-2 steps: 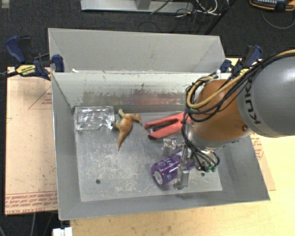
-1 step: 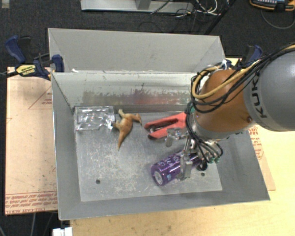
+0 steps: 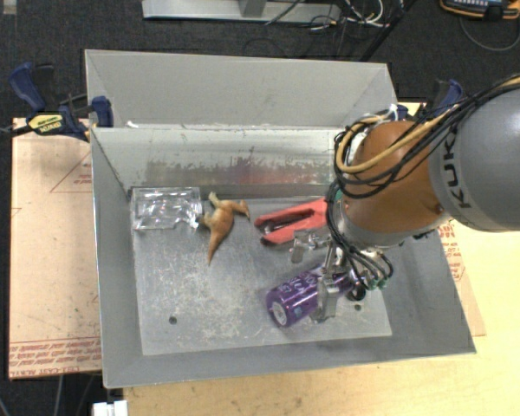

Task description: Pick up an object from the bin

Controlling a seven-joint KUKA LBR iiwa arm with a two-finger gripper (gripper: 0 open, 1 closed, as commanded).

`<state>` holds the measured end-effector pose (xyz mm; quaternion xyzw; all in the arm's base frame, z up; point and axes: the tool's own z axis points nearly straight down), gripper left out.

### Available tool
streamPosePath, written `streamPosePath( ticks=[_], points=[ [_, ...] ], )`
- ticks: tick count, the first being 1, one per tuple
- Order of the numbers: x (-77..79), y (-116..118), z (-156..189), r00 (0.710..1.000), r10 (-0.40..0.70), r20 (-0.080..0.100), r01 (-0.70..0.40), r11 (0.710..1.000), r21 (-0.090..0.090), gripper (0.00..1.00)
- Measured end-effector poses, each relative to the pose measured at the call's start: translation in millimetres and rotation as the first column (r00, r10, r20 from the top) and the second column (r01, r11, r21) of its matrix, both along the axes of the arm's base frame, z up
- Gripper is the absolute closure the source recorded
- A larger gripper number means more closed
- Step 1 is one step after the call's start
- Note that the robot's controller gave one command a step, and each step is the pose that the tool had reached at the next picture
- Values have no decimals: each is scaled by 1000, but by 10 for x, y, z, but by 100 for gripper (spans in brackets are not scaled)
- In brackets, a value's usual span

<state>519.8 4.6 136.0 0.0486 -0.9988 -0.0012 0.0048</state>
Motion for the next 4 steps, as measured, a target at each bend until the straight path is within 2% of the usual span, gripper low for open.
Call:
streamPosePath(
  ticks=[1, 2, 3, 4],
  points=[
    [40, -42, -98, 998, 48, 29, -48, 999, -1, 0],
    [-15, -83, -623, 992, 122, 5, -122, 993, 1, 0],
    [124, -24, -652, 989, 143, 32, -143, 990, -2, 100],
    [124, -24, -652, 989, 143, 32, -143, 990, -2, 100]
  ],
)
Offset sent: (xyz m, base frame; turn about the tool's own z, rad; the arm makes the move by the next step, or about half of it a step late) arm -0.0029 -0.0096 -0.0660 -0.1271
